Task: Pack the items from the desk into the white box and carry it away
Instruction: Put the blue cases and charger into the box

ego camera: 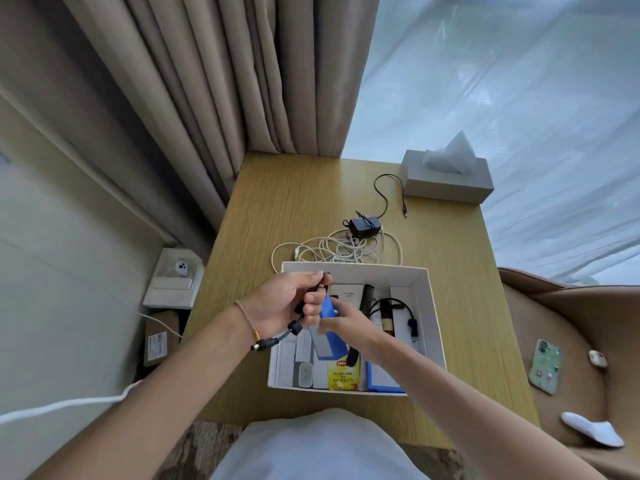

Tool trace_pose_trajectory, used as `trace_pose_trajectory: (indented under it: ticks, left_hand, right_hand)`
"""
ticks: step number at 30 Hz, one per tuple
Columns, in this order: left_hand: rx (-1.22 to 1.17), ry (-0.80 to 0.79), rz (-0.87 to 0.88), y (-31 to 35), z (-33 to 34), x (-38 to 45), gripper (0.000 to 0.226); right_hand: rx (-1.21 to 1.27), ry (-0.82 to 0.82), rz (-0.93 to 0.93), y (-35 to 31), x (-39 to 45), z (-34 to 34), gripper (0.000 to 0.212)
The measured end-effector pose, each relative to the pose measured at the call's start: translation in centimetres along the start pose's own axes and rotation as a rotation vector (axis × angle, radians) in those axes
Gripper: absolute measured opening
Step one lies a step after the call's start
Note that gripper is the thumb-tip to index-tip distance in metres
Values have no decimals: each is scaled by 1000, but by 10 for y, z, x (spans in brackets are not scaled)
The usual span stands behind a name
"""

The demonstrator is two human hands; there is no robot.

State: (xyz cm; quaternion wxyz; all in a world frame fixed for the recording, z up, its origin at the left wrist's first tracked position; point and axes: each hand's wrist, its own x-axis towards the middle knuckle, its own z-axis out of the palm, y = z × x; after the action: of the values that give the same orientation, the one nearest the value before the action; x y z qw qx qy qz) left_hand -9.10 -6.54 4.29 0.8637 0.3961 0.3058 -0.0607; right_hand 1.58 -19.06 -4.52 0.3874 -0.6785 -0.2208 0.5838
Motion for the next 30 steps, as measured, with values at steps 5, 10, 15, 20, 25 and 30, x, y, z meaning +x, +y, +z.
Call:
trace_pose_trajectory:
  ticks: [5,10,15,20,25,30]
  left_hand:
    - [169,34,0,4,-8,2,25]
    - [479,105,13,-10,-11,9,22]
    - [566,160,-63,-22,-16,23,22]
    - [649,164,-110,-34,-15,32,17]
    - [708,154,-155,-49,-14,38,12]
    - [771,192,-179,-72,-3,51,7]
  right_hand:
    - [150,10,76,12,-1,8,43]
    - [59,65,99,17,1,22,37]
    - [116,50,218,29,2,39,53]
    - [-52,41,207,27,-2,28,22]
    - [60,71,261,28,-13,-11,23]
    - [5,231,145,27,-19,-36,23]
